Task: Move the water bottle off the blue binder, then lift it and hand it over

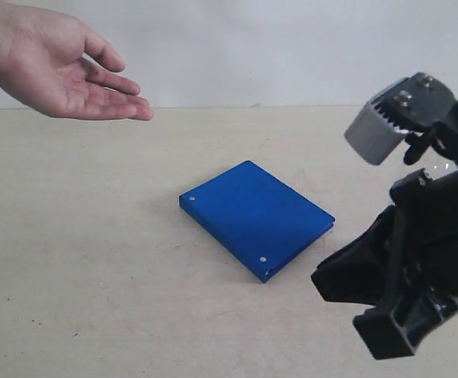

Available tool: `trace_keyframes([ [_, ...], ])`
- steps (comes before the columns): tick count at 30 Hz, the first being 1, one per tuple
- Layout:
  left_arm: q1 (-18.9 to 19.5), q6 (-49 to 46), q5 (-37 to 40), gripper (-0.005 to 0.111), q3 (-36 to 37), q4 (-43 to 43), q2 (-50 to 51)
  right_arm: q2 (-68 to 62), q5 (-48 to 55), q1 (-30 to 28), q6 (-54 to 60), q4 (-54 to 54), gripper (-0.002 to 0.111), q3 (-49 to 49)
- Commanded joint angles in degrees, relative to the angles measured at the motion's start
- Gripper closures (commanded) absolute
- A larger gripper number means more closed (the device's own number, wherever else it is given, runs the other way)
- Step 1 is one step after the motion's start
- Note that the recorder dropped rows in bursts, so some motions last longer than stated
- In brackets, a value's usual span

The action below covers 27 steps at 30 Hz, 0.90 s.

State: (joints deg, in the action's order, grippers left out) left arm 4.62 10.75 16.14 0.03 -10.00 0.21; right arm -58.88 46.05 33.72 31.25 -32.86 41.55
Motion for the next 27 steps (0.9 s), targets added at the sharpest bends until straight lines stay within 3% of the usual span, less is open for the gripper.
trace_keyframes([
  [1, -0.47, 2.89, -2.36, 0.102, -0.03, -22.68, -0.21, -6.34, -0.63, 0.27, -2.61, 0.52, 0.108, -0.33],
  [8, -0.47, 2.31, 1.91, 0.102, -0.03, -27.86, -0.21, -20.84, -14.05, 0.27, 0.10, 1.91, 0.105, 0.98],
  [12, -0.47, 2.31, 6.29, 0.102, -0.03, -28.69, -0.21, -26.25, -16.42, 0.27, 0.53, 2.30, 0.079, 5.89],
  [15, -0.47, 2.67, 3.96, 0.102, -0.03, -32.35, -0.21, -29.99, -18.41, 0.27, 0.28, 2.30, 0.063, 10.22],
  [23, -0.47, 1.29, 0.42, 0.102, -0.03, -31.64, -0.21, -34.93, -27.66, 0.12, -0.86, 1.95, 0.068, 16.16],
  [26, -0.47, -0.47, -6.90, 0.102, -0.03, -42.68, -0.21, -34.93, -27.63, -0.02, -3.12, 1.95, 0.066, 19.46],
  [27, -0.47, -6.42, -9.02, 0.102, -0.03, -46.69, -0.21, -35.07, -27.63, -0.02, -3.74, 1.95, 0.064, 20.99],
])
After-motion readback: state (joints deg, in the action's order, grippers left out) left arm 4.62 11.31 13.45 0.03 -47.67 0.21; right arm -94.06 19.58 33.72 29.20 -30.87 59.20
